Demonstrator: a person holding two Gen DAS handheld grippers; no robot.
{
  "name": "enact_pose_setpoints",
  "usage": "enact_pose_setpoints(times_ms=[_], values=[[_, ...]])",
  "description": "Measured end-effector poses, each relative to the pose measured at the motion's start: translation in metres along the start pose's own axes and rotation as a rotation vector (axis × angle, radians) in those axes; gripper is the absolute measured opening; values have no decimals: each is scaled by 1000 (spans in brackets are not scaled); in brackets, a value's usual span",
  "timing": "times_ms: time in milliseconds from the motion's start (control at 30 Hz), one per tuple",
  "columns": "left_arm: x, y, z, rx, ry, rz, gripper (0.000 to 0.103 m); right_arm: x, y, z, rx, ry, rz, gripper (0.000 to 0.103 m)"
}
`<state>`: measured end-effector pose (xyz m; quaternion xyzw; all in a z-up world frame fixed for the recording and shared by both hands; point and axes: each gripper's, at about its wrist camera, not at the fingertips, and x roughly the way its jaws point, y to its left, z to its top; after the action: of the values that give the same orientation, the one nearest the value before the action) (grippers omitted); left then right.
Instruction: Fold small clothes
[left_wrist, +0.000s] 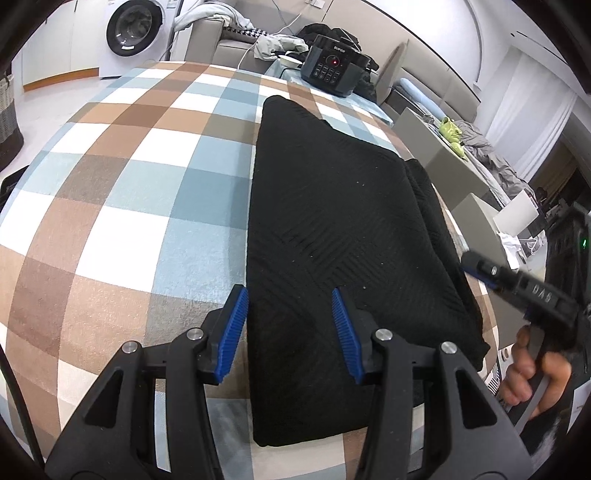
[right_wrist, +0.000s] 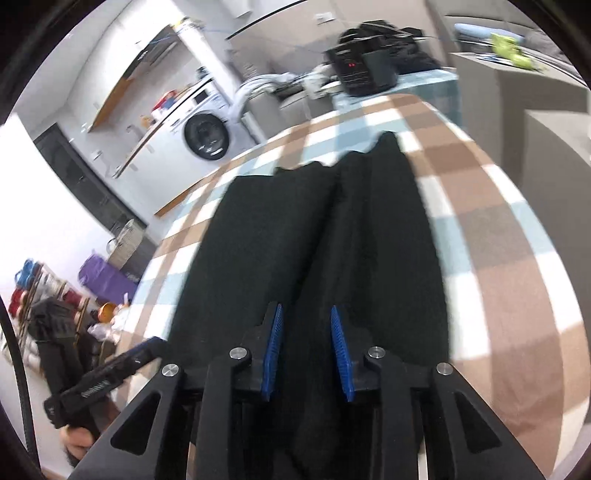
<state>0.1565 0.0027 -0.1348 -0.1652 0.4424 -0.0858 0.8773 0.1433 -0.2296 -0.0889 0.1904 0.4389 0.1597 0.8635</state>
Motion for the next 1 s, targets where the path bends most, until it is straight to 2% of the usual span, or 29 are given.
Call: enact_pose_setpoints(times_ms=[67,233,300,333,367,400,467,533,600,667,767,867,1000], values=[[-1,2,0,-2,1,6,46,9,8,6,-16,10,26,42],[-5,8,4,10,0,28,58,40,18,22,-47,67,-29,42],[-4,9,6,15,6,28,65,58,13,26,-19,132,-16,42],[-2,10,8,15,13,28,66,65,12,28,-10,151,-21,30],[-1,10,10,13,17,23,66,70,14,29,-27,165,-31,10],[-1,11,12,9,20,16,66,68,20,30,-63,146,-36,10],[0,10,15,2,22,-7,66,49,36,33,-143,49,-22,8],[-2,6,17,9,18,-15,66,33,43,38,-166,-3,-63,8],[-3,1,19,19,12,-28,66,37,36,41,-158,9,-124,8],[-4,-4,20,27,5,-44,66,56,21,41,-123,70,-174,9],[-4,-11,16,54,11,-26,66,69,0,36,-14,153,-135,14],[-3,-13,7,72,32,-17,66,47,-5,22,24,137,-44,25],[2,-10,-3,75,59,-9,66,15,-4,-15,49,150,46,28]])
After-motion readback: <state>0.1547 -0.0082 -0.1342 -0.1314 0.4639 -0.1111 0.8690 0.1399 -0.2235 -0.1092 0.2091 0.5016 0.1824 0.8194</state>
